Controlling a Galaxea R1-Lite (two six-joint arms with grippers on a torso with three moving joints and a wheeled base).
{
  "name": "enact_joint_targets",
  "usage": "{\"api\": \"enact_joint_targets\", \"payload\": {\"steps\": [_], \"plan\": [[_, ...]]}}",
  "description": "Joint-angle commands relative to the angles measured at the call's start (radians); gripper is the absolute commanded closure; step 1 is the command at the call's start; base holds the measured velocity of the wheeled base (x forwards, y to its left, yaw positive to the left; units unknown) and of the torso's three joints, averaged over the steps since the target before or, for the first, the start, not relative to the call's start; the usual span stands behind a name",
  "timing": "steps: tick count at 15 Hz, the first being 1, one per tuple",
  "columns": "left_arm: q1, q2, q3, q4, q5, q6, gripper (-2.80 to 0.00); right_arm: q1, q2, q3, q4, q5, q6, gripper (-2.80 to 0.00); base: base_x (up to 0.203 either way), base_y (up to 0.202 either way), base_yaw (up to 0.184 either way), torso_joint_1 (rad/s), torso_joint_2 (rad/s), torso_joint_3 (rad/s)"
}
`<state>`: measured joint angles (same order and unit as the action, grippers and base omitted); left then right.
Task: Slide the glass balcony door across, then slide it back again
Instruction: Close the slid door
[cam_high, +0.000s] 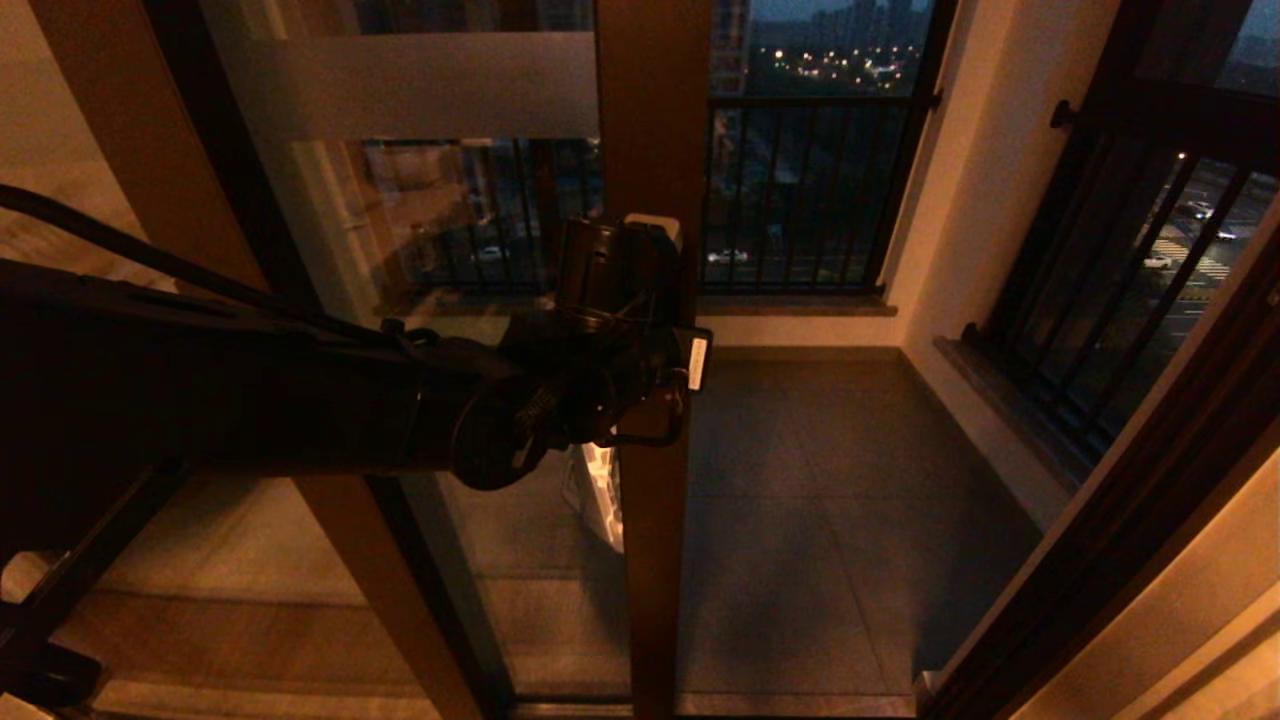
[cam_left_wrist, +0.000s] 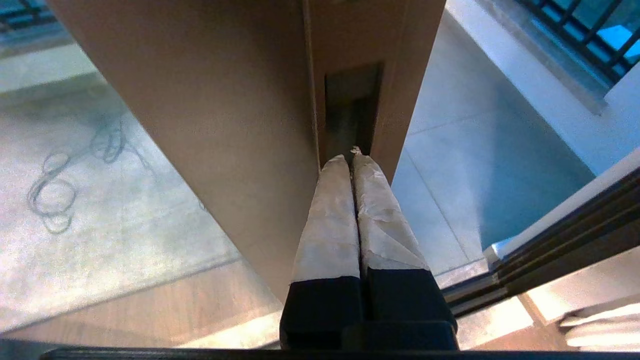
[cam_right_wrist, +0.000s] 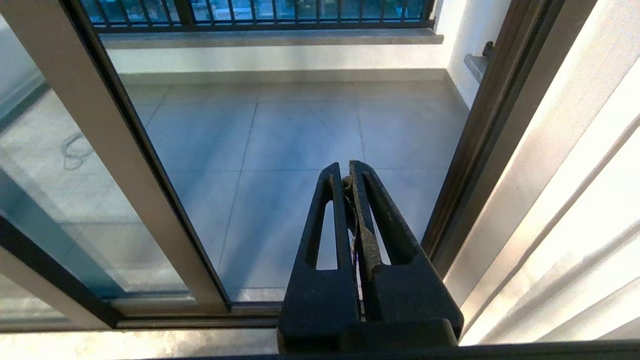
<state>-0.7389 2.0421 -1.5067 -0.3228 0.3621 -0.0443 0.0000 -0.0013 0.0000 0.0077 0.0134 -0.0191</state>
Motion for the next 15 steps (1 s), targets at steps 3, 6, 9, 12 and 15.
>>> {"api": "enact_joint_targets", "payload": {"steps": [3,6,9,12,15], "plan": [[0.0,0.043,-0.042,-0.005,0.004,0.002,0.0,0.0,0.0,0.003,0.0,0.0,-0.001,0.0,0.0,0.0,0.0,0.0,0.0,0.0],[-0.003,0.059,-0.068,-0.006,0.0,0.003,0.0,0.0,0.0,0.003,0.0,0.0,-0.001,0.0,0.0,0.0,0.0,0.0,0.0,0.0],[-0.005,0.058,-0.07,-0.006,-0.003,0.003,0.0,0.0,0.0,0.003,0.0,0.0,-0.001,0.0,0.0,0.0,0.0,0.0,0.0,0.0],[-0.014,0.056,-0.07,-0.004,-0.003,0.003,0.0,0.0,0.0,0.003,0.0,0.0,-0.001,0.0,0.0,0.0,0.0,0.0,0.0,0.0],[-0.029,0.058,-0.07,-0.004,-0.003,0.004,0.0,0.0,0.0,0.003,0.0,0.0,-0.001,0.0,0.0,0.0,0.0,0.0,0.0,0.0]]}}
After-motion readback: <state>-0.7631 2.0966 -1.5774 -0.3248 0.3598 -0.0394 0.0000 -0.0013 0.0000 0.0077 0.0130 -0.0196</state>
